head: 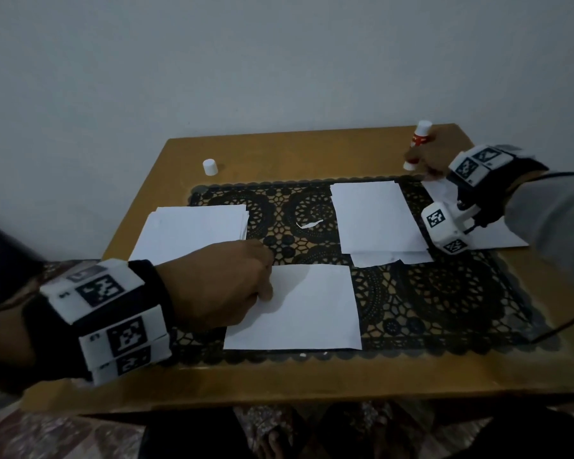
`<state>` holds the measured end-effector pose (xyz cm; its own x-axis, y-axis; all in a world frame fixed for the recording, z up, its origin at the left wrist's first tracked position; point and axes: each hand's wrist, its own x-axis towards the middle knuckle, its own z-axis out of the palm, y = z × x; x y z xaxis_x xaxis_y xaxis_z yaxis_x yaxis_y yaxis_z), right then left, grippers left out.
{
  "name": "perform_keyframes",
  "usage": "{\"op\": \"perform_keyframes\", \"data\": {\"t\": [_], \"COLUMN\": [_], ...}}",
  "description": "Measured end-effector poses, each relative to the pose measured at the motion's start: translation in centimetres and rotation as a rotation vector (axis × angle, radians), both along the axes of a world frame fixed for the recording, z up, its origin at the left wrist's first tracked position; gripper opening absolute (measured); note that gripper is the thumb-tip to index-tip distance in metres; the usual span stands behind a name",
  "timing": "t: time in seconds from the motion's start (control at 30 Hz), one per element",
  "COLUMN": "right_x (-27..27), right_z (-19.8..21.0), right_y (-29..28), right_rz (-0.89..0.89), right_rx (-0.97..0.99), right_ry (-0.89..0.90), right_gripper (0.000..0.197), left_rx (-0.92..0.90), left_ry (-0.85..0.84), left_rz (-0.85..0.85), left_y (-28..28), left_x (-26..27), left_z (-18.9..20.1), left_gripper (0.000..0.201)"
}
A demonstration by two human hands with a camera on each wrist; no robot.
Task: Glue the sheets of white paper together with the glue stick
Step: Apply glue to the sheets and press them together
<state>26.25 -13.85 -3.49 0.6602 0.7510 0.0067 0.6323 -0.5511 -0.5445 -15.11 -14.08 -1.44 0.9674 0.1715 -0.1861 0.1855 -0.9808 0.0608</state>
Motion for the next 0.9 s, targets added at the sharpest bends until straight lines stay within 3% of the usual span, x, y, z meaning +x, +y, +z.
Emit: {"op": "perform_keyframes", "data": {"t": [0.13, 0.23, 0.3, 0.37, 0.5, 0.67, 0.9], "right_x": [-3.5, -5.7, -7.3, -9.8, -14.9, -20.6, -26.6], "right_z": [1.7, 2.6, 3.5, 4.8, 6.3, 5.1, 2.2], "right_y": [-1.7, -3.3, -4.5, -5.8, -7.3, -6.7, -4.3], "right_rz": [0.023, 0.193, 0.326, 0.466, 0.650, 0.783, 0.864], "right_rx": [0.072, 0.083, 0.035, -0.015, 0.067, 0.166, 0.084], "right_ry": [-0.103, -0.235, -0.264, -0.292, -0.149, -0.089, -0.176], "right_gripper": [0.015, 0.024, 0.019, 0.028, 0.030, 0.022, 0.021], "left_rx": [0.089, 0.177, 0.175, 0.175, 0.085, 0.159, 0.166], "left_ry": [0.052, 0.066, 0.172, 0.171, 0.187, 0.240, 0.180], "left_rz": [-0.055, -0.049, 0.042, 0.110, 0.142, 0.090, 0.066], "left_y": [-0.4, -1.9, -3.1, -4.0, -4.6, -6.1, -5.8], "left_x": [-0.5, -1.1, -1.6, -2.0, -2.7, -3.3, -3.5], "left_z": [-0.1, -0.3, -0.9, -1.0, -0.9, -1.0, -1.1], "left_gripper": [0.041, 0.044, 0.052, 0.056, 0.058, 0.086, 0.086]}}
